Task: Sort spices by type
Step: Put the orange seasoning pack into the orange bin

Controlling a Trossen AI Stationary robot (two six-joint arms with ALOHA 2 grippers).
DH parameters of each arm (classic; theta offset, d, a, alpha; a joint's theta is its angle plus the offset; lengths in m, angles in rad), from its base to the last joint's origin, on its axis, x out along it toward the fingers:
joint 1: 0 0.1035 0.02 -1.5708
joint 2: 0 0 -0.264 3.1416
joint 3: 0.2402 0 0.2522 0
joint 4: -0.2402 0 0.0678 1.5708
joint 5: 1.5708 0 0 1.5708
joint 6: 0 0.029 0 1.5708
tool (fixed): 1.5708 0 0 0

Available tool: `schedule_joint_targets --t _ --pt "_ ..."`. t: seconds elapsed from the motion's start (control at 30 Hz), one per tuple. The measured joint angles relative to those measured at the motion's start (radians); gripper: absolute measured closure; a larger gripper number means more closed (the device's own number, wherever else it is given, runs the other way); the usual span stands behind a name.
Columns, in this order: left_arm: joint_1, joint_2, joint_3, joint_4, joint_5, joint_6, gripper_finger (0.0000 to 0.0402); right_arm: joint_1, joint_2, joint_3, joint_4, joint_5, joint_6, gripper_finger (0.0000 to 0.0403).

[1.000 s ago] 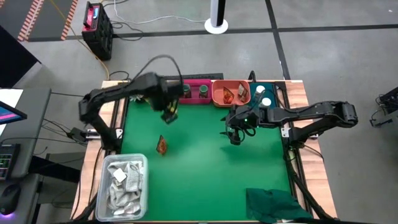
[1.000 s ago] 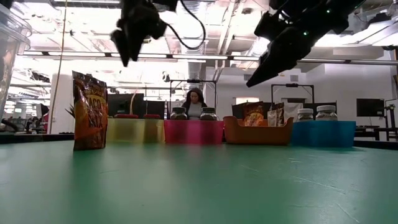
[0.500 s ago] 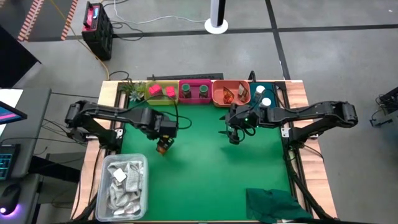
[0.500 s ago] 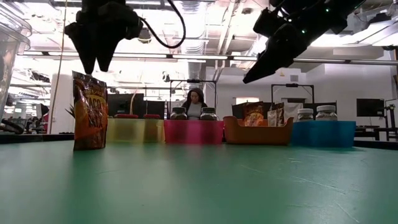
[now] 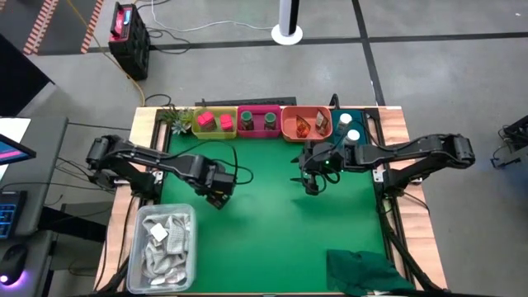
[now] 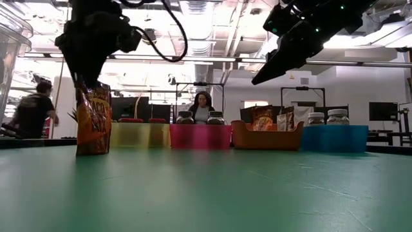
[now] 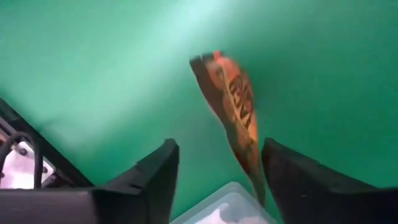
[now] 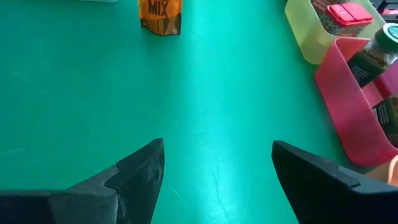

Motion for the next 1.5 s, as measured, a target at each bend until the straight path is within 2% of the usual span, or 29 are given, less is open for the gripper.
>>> schedule_joint_targets --t 0.2,0.37,0.5,0.67,0.83,0.97,1.1,1.27,1.5 --pt "-0.009 0.0 -0.039 0.044 0.002 0.046 0.0291 0.01 0.0 0.0 0.0 0.0 -0.003 0.0078" --pt "0.003 0.0 -0.043 0.131 0.0 0.156 0.0388 0.008 0.0 0.0 -0.002 0.0 -0.003 0.0078" --pt "0.049 0.0 -0.043 0.217 -0.003 0.279 0.0399 0.009 0.0 0.0 -0.011 0.0 0.0 0.0078" --pt "0.13 0.0 -0.043 0.36 0.02 0.524 0.0401 0.006 0.0 0.0 -0.008 0.0 0.003 0.0078" --pt "0.222 0.0 -0.042 0.447 0.049 0.705 0.0401 0.006 0.0 0.0 0.016 0.0 0.019 0.0078" --pt "0.282 0.0 -0.042 0.476 0.051 0.846 0.0401 0.006 0.026 0.0 0.162 -0.002 0.031 0.0078" --pt "0.312 0.0 -0.042 0.541 0.053 0.986 0.0401 0.006 0.116 0.0 0.342 -0.002 0.01 0.0078" --pt "0.33 0.048 -0.042 0.588 0.113 1.076 0.0401 -0.007 0.231 0.002 0.498 -0.005 -0.001 0.0078" --pt "0.331 0.088 -0.042 0.674 0.127 1.127 0.0401 -0.022 0.325 0.044 0.543 -0.007 0.008 0.0094"
